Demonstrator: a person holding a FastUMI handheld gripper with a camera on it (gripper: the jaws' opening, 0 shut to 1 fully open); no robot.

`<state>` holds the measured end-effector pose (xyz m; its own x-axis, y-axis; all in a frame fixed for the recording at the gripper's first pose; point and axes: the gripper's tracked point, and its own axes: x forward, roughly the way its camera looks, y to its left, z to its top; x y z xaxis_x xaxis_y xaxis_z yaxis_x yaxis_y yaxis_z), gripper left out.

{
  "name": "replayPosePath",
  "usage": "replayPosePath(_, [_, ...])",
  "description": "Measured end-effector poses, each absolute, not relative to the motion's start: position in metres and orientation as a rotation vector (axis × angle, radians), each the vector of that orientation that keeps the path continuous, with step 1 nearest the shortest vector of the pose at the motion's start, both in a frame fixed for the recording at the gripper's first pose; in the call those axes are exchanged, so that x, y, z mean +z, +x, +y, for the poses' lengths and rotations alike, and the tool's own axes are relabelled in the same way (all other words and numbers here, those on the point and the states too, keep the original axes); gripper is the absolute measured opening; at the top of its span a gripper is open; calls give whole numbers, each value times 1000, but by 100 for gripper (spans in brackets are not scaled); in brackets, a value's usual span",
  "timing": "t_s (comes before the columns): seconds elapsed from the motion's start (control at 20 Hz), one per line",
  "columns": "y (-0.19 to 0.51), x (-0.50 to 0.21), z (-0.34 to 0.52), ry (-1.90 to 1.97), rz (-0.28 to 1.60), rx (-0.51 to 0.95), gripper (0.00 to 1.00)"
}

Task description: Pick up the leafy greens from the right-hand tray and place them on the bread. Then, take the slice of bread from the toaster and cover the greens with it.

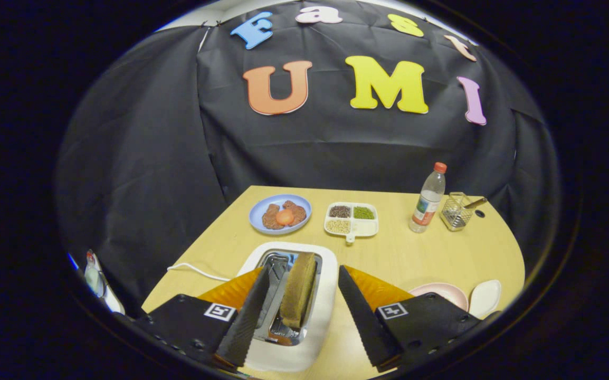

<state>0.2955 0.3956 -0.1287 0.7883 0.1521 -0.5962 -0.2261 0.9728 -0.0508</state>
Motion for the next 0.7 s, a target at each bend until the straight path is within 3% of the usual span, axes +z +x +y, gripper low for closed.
replayPosePath(0.45, [291, -139, 395, -115, 774, 118, 33])
replayPosePath(0.5, [290, -142, 395, -106, 792, 107, 21])
replayPosePath(0.7, [282, -136, 396, -105, 811, 106, 11])
